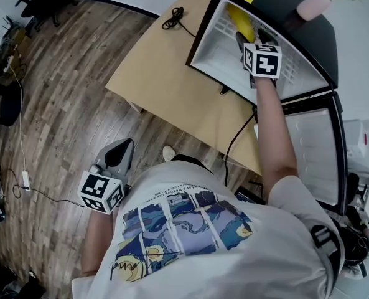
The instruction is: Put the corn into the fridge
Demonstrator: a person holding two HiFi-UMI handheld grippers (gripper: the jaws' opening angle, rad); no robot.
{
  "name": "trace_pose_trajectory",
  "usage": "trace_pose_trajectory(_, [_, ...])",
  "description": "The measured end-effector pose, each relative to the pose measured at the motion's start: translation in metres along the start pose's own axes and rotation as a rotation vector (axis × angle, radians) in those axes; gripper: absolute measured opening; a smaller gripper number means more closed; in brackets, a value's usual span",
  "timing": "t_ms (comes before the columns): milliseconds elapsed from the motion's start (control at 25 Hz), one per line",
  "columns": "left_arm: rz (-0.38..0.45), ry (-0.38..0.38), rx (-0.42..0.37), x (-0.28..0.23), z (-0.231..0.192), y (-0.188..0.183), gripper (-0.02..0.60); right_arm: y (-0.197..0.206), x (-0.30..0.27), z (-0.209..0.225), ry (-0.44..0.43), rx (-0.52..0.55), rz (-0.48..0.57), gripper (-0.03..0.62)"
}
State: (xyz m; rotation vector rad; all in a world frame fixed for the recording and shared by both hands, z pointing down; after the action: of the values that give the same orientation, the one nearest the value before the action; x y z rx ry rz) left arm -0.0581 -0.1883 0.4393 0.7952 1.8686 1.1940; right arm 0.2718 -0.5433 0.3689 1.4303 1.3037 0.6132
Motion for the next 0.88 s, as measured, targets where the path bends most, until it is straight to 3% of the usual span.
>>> trace_pose_trajectory(640, [0.001, 0.094, -0.034, 0.071, -0.008, 0.017, 0.009, 0.017, 0.107, -0.072, 0.025, -0.091, 0.015, 0.254])
trace_pose_trajectory(880, [-0.01, 0.109, -0.017, 0.105, -0.016, 0.03, 0.009, 0.032, 0.162, -0.124, 0.007, -0.121, 0.016, 0.166])
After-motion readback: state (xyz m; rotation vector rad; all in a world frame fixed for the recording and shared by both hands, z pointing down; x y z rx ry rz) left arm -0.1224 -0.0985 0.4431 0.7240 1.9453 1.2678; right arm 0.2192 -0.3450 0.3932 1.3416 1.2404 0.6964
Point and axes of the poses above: the fingertips, and each gripper's own axes: x backward along the fingers, z to its right, y out of its underside, the point moved 4 cm from there along x, backward along the fingers, and after that the axes turned 10 degrees about z, right-handed, at the moved point
